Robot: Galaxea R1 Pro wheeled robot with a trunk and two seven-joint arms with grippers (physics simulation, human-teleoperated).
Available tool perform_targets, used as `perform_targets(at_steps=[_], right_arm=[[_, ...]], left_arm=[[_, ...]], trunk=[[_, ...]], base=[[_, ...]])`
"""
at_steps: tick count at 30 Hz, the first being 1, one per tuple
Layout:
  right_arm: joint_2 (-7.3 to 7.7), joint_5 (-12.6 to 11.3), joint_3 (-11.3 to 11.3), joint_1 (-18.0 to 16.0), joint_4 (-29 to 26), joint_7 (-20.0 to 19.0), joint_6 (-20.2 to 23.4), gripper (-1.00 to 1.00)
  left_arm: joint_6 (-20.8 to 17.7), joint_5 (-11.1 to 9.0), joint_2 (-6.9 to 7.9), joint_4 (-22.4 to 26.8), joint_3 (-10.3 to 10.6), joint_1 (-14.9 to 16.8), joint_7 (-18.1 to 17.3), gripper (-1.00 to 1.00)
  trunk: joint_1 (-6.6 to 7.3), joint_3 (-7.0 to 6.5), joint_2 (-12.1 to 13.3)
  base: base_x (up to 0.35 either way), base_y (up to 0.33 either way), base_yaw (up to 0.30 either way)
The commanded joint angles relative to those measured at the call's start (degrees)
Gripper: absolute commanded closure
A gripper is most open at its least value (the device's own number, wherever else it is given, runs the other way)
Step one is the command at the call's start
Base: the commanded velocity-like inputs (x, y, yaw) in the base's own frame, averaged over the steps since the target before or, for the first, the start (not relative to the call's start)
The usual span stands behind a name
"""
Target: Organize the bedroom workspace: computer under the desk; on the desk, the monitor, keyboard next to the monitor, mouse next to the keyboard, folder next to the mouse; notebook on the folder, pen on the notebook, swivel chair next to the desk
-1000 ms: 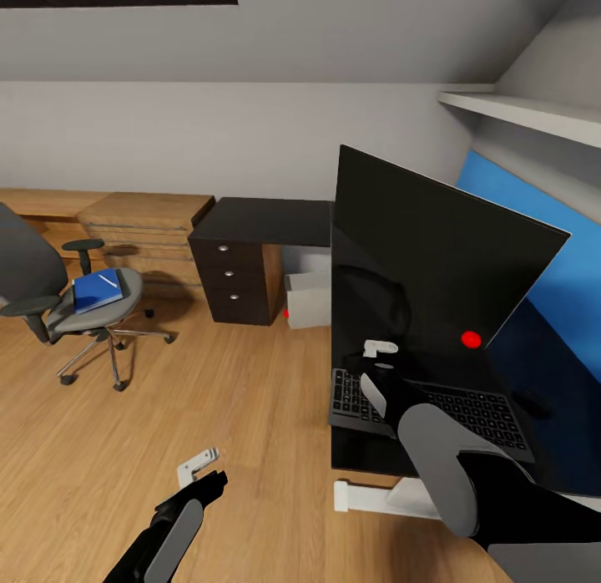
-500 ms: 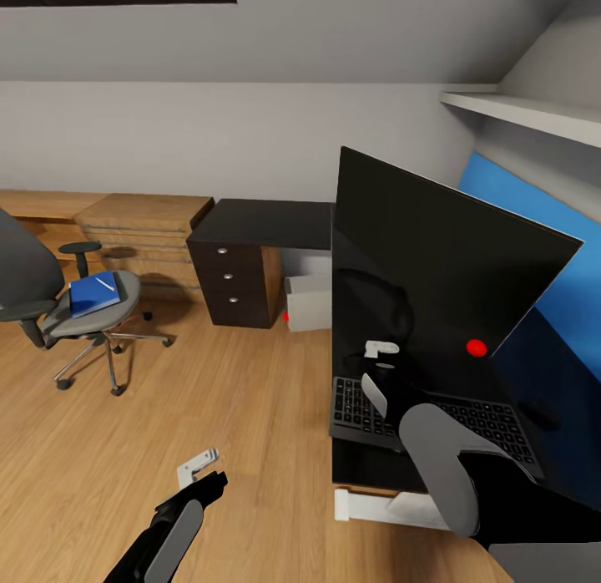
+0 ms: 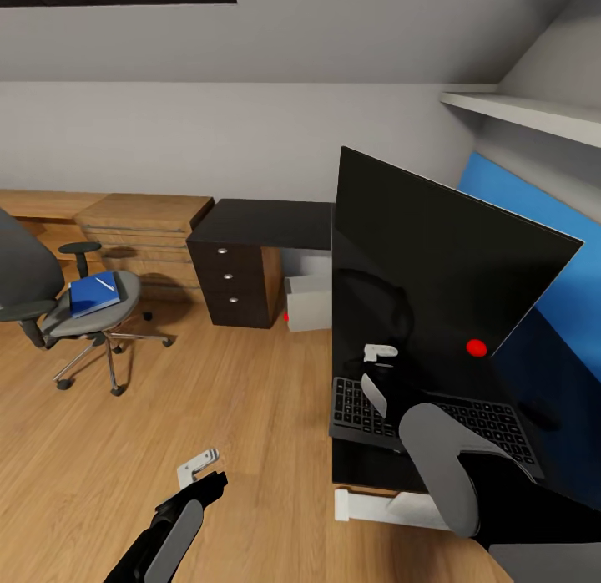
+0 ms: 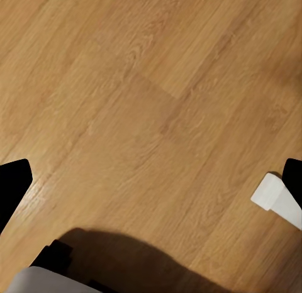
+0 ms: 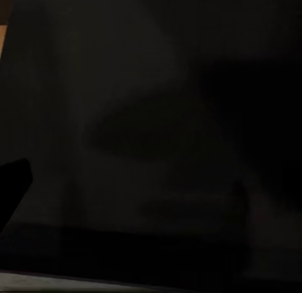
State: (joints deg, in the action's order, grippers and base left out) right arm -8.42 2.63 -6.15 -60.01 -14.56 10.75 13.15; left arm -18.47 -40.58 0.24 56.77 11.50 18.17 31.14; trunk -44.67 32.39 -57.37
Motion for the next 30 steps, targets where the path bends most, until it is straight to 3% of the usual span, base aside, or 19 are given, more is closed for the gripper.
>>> perform_targets(at_steps=[1, 8, 30], right_arm=[[-0.07, 0.6, -0.2, 0.0, -0.1, 0.1, 0.4, -1.0], [-0.23, 2.7, 0.9, 0.0, 0.0, 0.3, 0.5, -1.0], [-0.28, 3.3, 1.2, 0.0, 0.8, 0.3, 0.6, -1.0]], left_arm=[[-0.2, -0.3, 0.03, 0.1, 0.1, 0.0, 0.4, -1.0], [-0.2, -0.3, 0.03, 0.1, 0.1, 0.0, 0.4, -1.0], [-0.2, -0.3, 0.03, 0.1, 0.1, 0.0, 0.4, -1.0]], trunk=[[0.0, 0.05, 0.0], [0.0, 0.05, 0.0], [0.0, 0.05, 0.0]], base=[[0.0, 0.0, 0.0], [0.0, 0.0, 0.0], [0.0, 0.0, 0.0]])
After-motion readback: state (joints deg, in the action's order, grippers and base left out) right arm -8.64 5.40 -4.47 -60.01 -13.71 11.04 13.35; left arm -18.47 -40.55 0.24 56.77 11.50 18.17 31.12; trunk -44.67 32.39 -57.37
